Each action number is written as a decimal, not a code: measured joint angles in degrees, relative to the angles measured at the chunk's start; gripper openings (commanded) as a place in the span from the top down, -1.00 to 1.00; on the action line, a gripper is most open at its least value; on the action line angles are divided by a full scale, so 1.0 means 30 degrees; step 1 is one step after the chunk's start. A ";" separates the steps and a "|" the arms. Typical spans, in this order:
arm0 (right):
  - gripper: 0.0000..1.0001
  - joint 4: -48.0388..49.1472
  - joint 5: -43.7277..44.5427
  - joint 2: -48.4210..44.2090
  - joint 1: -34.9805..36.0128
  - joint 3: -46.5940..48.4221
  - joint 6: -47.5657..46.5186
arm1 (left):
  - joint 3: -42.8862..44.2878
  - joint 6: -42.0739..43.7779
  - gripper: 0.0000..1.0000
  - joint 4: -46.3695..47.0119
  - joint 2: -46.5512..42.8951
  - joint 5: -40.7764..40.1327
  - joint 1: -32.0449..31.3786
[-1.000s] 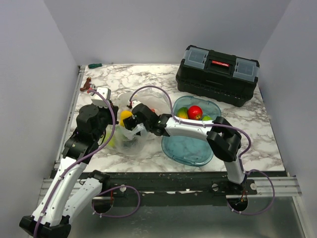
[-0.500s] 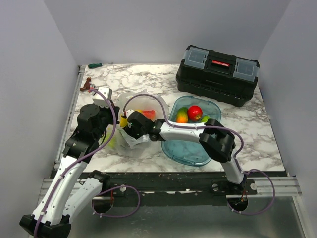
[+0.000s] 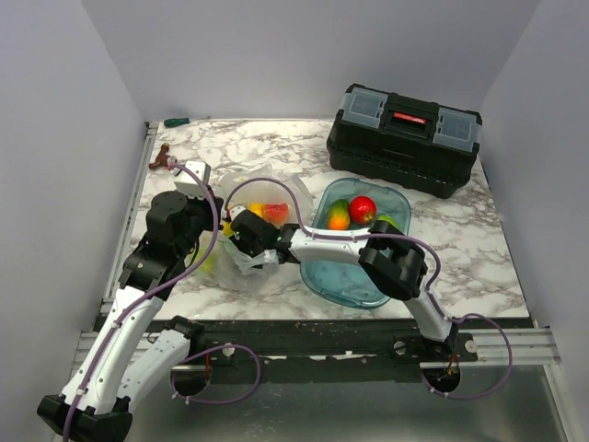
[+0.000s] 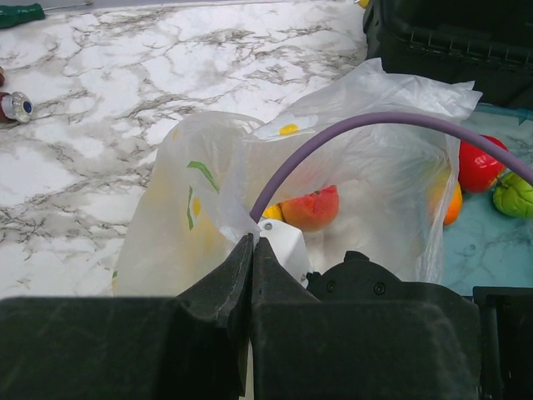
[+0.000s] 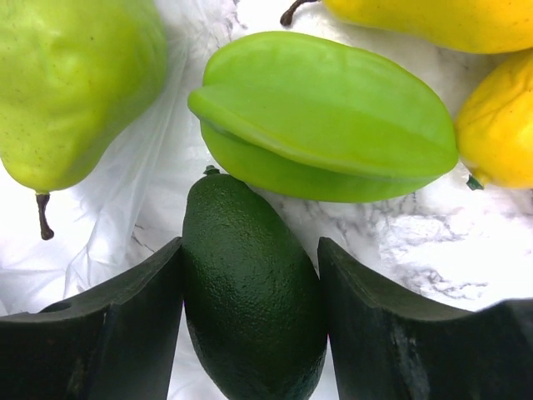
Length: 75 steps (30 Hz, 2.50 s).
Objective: Take the fake fruits out of the plastic bag
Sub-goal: Take out the fake fruit from the plastic bag, then place the fake fruit in the bin.
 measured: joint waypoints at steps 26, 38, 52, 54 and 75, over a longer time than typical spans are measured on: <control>0.94 0.3271 0.2506 -0.4998 0.0000 -0.4197 0.1566 | 0.0000 0.0000 1.00 0.0000 0.0270 0.0277 0.0000; 0.99 0.7023 0.3395 -1.0010 -0.0022 -0.8007 0.3439 | 0.0000 0.0000 1.00 0.0000 0.0270 0.0503 0.0000; 0.99 0.8313 0.8743 -1.8957 -0.0248 -1.4171 0.4058 | 0.0000 0.0000 1.00 0.0000 0.0357 0.0641 0.0000; 0.98 0.7810 0.9894 -2.0167 -0.0277 -1.5191 0.4408 | 0.0000 0.0007 1.00 0.0000 0.0372 0.0656 0.0000; 0.83 0.1843 1.3843 -2.0516 -0.0474 -1.9190 1.7347 | 0.0000 0.0007 1.00 0.0000 0.0386 0.0714 -0.0058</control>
